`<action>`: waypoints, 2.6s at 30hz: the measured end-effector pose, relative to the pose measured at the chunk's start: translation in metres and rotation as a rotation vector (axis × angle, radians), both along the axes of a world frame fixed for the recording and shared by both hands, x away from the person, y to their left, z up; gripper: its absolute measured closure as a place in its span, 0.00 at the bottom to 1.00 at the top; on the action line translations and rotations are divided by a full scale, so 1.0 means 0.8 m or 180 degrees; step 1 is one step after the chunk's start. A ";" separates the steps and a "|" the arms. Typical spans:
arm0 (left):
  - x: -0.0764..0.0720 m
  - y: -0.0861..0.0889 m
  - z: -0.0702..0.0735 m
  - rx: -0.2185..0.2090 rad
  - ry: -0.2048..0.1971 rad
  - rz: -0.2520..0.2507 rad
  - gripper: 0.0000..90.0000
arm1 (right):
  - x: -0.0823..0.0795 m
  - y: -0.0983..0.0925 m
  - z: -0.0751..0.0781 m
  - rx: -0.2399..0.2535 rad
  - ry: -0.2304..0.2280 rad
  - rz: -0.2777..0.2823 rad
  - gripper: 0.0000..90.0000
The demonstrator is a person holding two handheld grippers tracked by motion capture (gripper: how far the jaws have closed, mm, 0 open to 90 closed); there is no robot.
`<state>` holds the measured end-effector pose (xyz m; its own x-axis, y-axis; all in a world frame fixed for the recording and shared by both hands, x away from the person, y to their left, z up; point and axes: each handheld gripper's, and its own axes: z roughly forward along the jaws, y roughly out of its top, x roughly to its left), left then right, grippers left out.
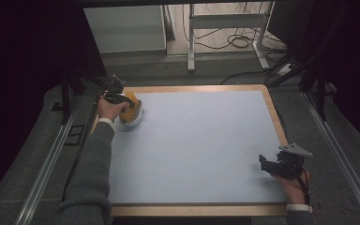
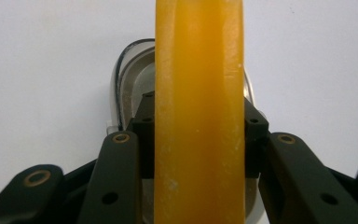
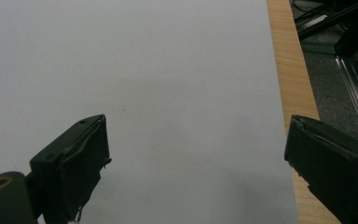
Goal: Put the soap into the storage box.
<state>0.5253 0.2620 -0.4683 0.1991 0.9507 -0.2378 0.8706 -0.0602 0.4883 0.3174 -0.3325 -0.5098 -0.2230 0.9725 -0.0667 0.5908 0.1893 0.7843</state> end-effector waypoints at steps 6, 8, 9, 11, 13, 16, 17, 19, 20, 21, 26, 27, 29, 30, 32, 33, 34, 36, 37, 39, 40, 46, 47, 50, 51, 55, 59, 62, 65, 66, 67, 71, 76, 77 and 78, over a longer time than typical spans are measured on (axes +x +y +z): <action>-0.005 0.002 0.010 0.0088 -0.0111 0.0025 0.52 | 0.000 -0.001 0.000 0.0007 0.0001 -0.0003 0.07; -0.008 0.007 0.014 0.0186 -0.0117 0.0059 0.37 | 0.000 0.000 0.000 -0.0003 0.0002 0.0003 0.07; -0.008 0.007 0.014 0.0186 -0.0117 0.0059 0.34 | 0.000 0.000 0.000 -0.0003 0.0002 0.0003 0.07; -0.012 0.010 0.015 0.0215 -0.0101 0.0079 0.30 | 0.000 0.000 0.000 -0.0005 -0.0003 0.0010 0.07; -0.015 0.016 0.016 0.0175 -0.0095 0.0081 0.23 | 0.000 0.000 0.000 -0.0001 -0.0002 0.0004 0.07; -0.022 0.023 0.022 0.0049 -0.0196 0.0045 0.23 | 0.000 0.000 -0.001 0.0003 0.0006 0.0003 0.07; -0.025 0.024 0.025 0.0047 -0.0237 0.0041 0.22 | 0.000 0.000 -0.001 -0.0006 0.0014 0.0009 0.07; -0.029 0.023 0.030 0.0026 -0.0271 -0.0007 0.22 | 0.001 0.001 -0.001 -0.0012 0.0014 0.0014 0.07; -0.032 0.022 0.032 0.0014 -0.0301 -0.0035 0.21 | 0.001 0.001 -0.001 -0.0013 0.0014 0.0017 0.07; -0.034 0.021 0.035 -0.0006 -0.0346 -0.0042 0.21 | 0.001 0.002 -0.001 -0.0013 0.0015 0.0020 0.07; -0.046 0.015 0.045 -0.0058 -0.0423 -0.0206 0.21 | 0.000 0.002 0.000 -0.0005 0.0004 0.0021 0.07; -0.049 0.014 0.046 -0.0056 -0.0428 -0.0242 0.20 | 0.000 0.002 0.000 -0.0009 0.0003 0.0025 0.07; -0.055 0.013 0.047 -0.0056 -0.0460 -0.0272 0.20 | -0.001 0.003 0.001 0.0000 0.0004 0.0023 0.07; -0.058 0.013 0.047 -0.0067 -0.0482 -0.0283 0.21 | -0.001 0.002 0.001 -0.0003 -0.0007 0.0021 0.07; -0.066 0.013 0.047 -0.0087 -0.0525 -0.0340 0.21 | -0.001 0.002 0.001 -0.0003 -0.0008 0.0018 0.07; -0.071 0.012 0.047 -0.0098 -0.0538 -0.0393 0.21 | -0.001 0.002 0.001 -0.0003 -0.0008 0.0018 0.07; -0.077 0.012 0.047 -0.0114 -0.0546 -0.0460 0.21 | 0.000 0.001 0.001 -0.0007 -0.0008 0.0016 0.07; -0.088 0.011 0.046 -0.0098 -0.0575 -0.0538 0.21 | 0.000 0.002 0.000 -0.0008 -0.0004 0.0018 0.07; -0.092 0.011 0.046 -0.0101 -0.0592 -0.0557 0.21 | 0.000 0.002 0.001 -0.0003 -0.0001 0.0022 0.07; -0.106 0.011 0.045 -0.0143 -0.0642 -0.0614 0.21 | 0.000 0.003 0.001 -0.0007 -0.0001 0.0021 0.07; -0.115 0.009 0.045 -0.0145 -0.0685 -0.0651 0.21 | 0.000 0.004 0.001 -0.0012 -0.0007 0.0027 0.07; -0.164 0.000 0.036 -0.0214 -0.0841 -0.0903 0.22 | -0.001 0.012 0.003 -0.0018 -0.0069 0.0123 0.07; -0.173 -0.001 0.033 -0.0225 -0.0859 -0.0939 0.21 | -0.002 0.015 0.005 -0.0023 -0.0111 0.0175 0.07; -0.204 -0.011 0.019 -0.0261 -0.0883 -0.1044 0.21 | -0.004 0.018 0.008 -0.0018 -0.0173 0.0263 0.07; -0.204 -0.011 0.019 -0.0261 -0.0883 -0.1044 0.21 | -0.004 0.018 0.008 -0.0018 -0.0173 0.0263 0.07; -0.228 -0.025 -0.001 -0.0170 -0.0873 -0.1111 0.21 | -0.006 0.023 0.009 -0.0016 -0.0197 0.0338 0.07; -0.241 -0.038 -0.018 -0.0223 -0.0894 -0.1149 0.21 | -0.006 0.029 0.009 -0.0030 -0.0212 0.0418 0.07; -0.248 -0.044 -0.026 -0.0155 -0.0869 -0.1140 0.21 | -0.009 0.033 0.010 -0.0037 -0.0264 0.0542 0.07; -0.255 -0.045 -0.035 -0.0207 -0.0825 -0.1170 0.21 | -0.009 0.035 0.011 -0.0042 -0.0284 0.0581 0.07; -0.257 -0.045 -0.038 -0.0173 -0.0811 -0.1150 0.21 | -0.010 0.036 0.011 -0.0041 -0.0277 0.0596 0.07; -0.258 -0.045 -0.040 -0.0161 -0.0805 -0.1150 0.21 | -0.010 0.037 0.011 -0.0052 -0.0286 0.0608 0.07; -0.262 -0.043 -0.051 -0.0211 -0.0775 -0.1122 0.21 | -0.011 0.041 0.010 -0.0070 -0.0285 0.0650 0.07; -0.264 -0.043 -0.058 -0.0170 -0.0732 -0.1127 0.21 | -0.012 0.042 0.011 -0.0061 -0.0286 0.0670 0.07; -0.264 -0.043 -0.058 -0.0176 -0.0734 -0.1120 0.21 | -0.012 0.042 0.012 -0.0057 -0.0288 0.0669 0.07; -0.264 -0.042 -0.058 -0.0192 -0.0741 -0.1108 0.21 | -0.011 0.041 0.012 -0.0048 -0.0296 0.0661 0.07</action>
